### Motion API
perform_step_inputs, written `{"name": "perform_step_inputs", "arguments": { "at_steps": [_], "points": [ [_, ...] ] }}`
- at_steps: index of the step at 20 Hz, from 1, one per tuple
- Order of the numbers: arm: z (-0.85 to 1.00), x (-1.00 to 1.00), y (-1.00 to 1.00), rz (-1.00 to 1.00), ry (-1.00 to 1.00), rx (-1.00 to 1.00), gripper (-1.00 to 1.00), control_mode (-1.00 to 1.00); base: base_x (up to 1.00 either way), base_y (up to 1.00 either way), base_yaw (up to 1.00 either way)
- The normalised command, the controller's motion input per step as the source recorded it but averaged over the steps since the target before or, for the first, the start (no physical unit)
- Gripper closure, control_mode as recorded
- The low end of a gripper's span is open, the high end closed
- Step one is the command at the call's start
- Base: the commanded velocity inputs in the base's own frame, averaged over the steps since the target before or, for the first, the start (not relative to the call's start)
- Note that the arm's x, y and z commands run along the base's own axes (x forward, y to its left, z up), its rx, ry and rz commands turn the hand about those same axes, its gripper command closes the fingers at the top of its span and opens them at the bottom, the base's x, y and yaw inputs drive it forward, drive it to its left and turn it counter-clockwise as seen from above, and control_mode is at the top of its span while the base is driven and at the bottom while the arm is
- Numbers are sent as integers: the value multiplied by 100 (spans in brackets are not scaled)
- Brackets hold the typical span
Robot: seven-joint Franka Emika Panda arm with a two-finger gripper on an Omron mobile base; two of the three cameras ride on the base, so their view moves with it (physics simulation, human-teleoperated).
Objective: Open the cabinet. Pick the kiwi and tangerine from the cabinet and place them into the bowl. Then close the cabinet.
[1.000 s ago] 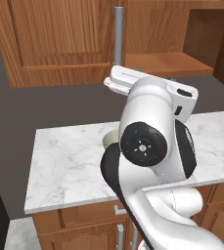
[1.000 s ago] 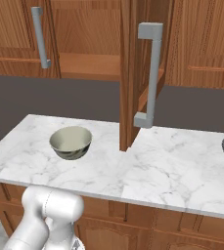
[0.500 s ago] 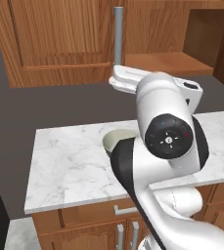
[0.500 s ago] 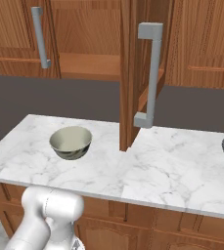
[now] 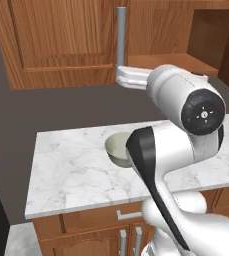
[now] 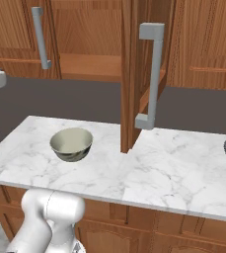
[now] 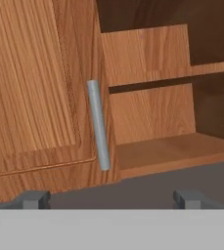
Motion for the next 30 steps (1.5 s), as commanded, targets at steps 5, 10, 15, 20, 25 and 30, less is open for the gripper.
{"name": "perform_step_inputs", "arguments": {
  "at_steps": [5, 10, 15, 20, 25, 30],
  "points": [
    [0, 19, -2, 15, 2, 0, -100, -100, 0, 0, 0],
    [0, 24, -2, 7, 0, 0, -100, -100, 0, 0, 0],
    [0, 46, 0, 2, 0, 0, -100, -100, 0, 0, 0],
    [0, 58, 0, 0, 2, 0, -100, -100, 0, 0, 0],
    [0, 69, 0, 0, 5, 0, -100, -100, 0, 0, 0],
    [0, 72, 0, 0, 8, 0, -100, -100, 0, 0, 0]
  ]
}}
